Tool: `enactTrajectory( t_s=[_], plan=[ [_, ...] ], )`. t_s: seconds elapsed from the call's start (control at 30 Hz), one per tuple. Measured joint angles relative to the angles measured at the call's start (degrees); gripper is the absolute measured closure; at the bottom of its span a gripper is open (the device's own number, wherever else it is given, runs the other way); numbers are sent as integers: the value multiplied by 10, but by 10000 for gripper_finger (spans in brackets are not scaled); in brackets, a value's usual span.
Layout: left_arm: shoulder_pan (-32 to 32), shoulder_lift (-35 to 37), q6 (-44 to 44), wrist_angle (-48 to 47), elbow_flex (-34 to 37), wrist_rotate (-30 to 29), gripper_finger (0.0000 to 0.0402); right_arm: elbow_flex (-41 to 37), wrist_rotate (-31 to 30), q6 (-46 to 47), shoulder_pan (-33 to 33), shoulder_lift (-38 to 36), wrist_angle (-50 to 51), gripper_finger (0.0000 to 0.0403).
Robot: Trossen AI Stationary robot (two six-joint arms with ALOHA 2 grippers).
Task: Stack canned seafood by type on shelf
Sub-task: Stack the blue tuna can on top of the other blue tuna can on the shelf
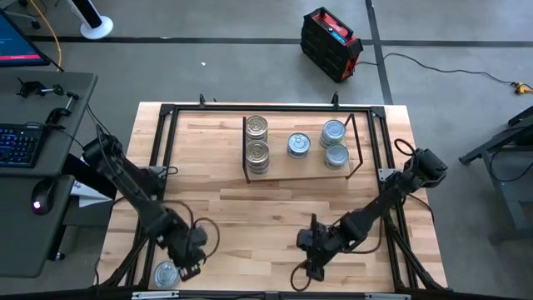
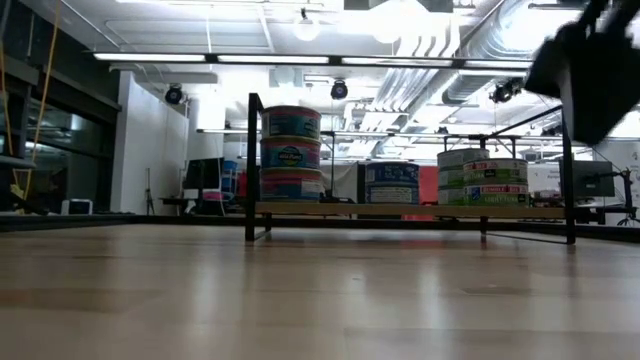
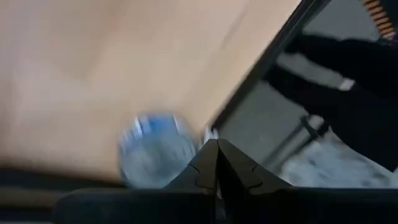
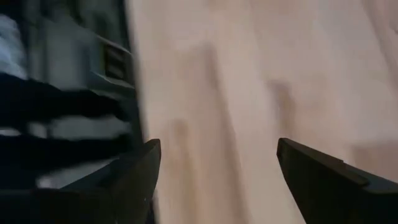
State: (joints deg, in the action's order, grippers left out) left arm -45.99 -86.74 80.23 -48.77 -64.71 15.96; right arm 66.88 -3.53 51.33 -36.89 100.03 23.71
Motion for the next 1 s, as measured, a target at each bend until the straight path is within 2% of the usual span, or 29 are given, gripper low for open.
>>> enactTrajectory(
  t_s=[0.2,0.37,0.53,0.6,0.7,0.9,0.93,1.0],
  plan=[
    [-57,-62,139,7,0,96,402,-2,-43,-78,-5,1,-69,91],
    [-70,-97,197,1,0,108,402,-2,-52,-126,17,1,-74,91],
    [-74,-126,196,-1,0,110,402,-2,-50,-144,41,1,-27,107],
    [-74,-139,193,-1,0,112,402,-2,-54,-166,46,1,-15,132],
    [-70,-161,193,-8,0,112,402,-2,-60,-195,48,1,-1,193],
    [-56,-191,177,-8,-2,117,402,-2,-65,-212,46,-26,85,373],
    [-50,-194,170,-10,-3,114,402,-2,-69,-215,45,-35,100,387],
    [-32,-195,151,-11,-3,96,401,-2,-89,-207,41,-54,134,384]
  ],
)
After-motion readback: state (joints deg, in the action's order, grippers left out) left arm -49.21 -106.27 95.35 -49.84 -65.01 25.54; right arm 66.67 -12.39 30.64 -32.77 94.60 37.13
